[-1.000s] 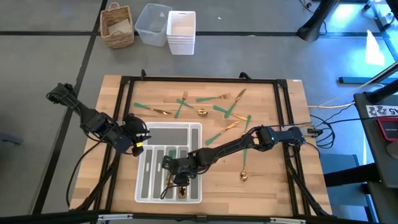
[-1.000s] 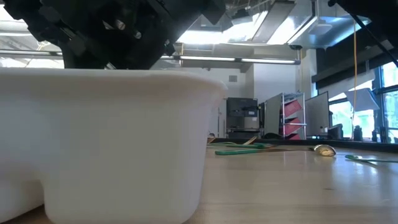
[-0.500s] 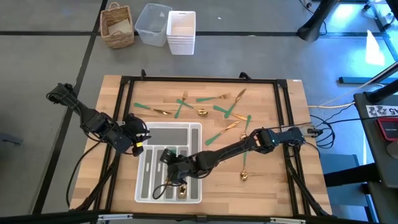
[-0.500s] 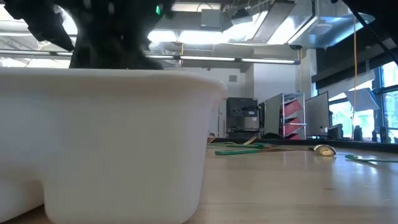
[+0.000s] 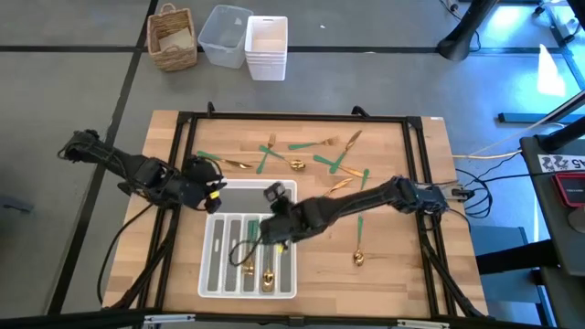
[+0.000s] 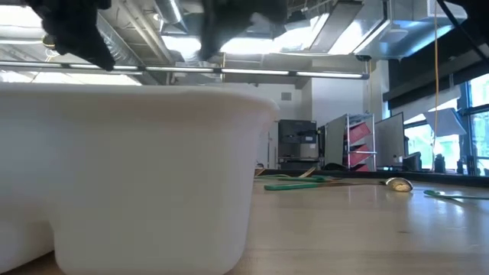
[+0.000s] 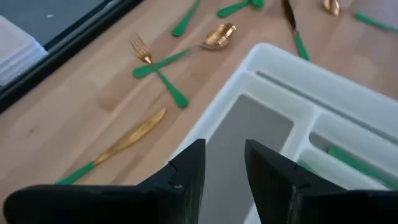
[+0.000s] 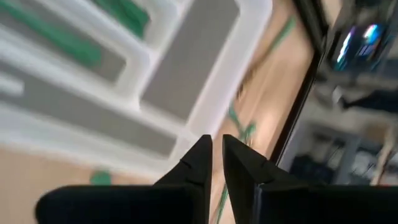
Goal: Sort silverware
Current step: Put the fork in the silverware tray
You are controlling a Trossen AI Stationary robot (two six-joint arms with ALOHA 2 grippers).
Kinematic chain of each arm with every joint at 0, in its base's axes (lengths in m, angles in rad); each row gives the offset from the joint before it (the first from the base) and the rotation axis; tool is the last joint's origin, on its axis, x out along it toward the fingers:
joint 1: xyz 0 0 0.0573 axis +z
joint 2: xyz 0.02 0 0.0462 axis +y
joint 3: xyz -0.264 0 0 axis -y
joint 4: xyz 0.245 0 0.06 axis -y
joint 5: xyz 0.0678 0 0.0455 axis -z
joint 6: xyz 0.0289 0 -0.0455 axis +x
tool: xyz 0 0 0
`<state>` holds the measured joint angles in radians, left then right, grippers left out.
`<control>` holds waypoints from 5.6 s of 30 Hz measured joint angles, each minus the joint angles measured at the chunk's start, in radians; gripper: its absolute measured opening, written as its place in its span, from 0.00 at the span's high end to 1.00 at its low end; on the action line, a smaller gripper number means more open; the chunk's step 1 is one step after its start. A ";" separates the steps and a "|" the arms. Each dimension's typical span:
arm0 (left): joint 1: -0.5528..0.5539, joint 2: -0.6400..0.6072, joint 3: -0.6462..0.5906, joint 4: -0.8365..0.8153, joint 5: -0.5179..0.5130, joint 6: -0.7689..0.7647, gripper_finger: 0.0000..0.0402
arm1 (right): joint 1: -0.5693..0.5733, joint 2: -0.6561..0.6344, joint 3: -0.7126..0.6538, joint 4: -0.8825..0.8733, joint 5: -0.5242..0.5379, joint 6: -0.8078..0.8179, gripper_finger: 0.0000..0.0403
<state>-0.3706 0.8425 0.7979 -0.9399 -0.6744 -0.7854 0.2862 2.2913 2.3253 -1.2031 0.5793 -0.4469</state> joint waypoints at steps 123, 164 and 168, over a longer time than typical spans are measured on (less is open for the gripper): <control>0.938 0.880 0.265 0.354 0.622 0.654 0.99 | -0.431 -0.639 0.000 -0.368 -0.493 0.726 0.90; 0.120 0.399 0.270 0.196 0.825 1.697 0.99 | -0.431 -0.639 0.000 -0.368 -0.476 0.776 0.90; 0.060 0.451 0.270 0.197 0.807 1.755 0.99 | -0.431 -0.637 0.000 -0.356 -0.440 0.840 0.90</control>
<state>-0.3103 1.2937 1.0679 -0.7431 0.1324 0.9695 -0.1444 1.6542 2.3253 -1.5596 0.1394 0.3931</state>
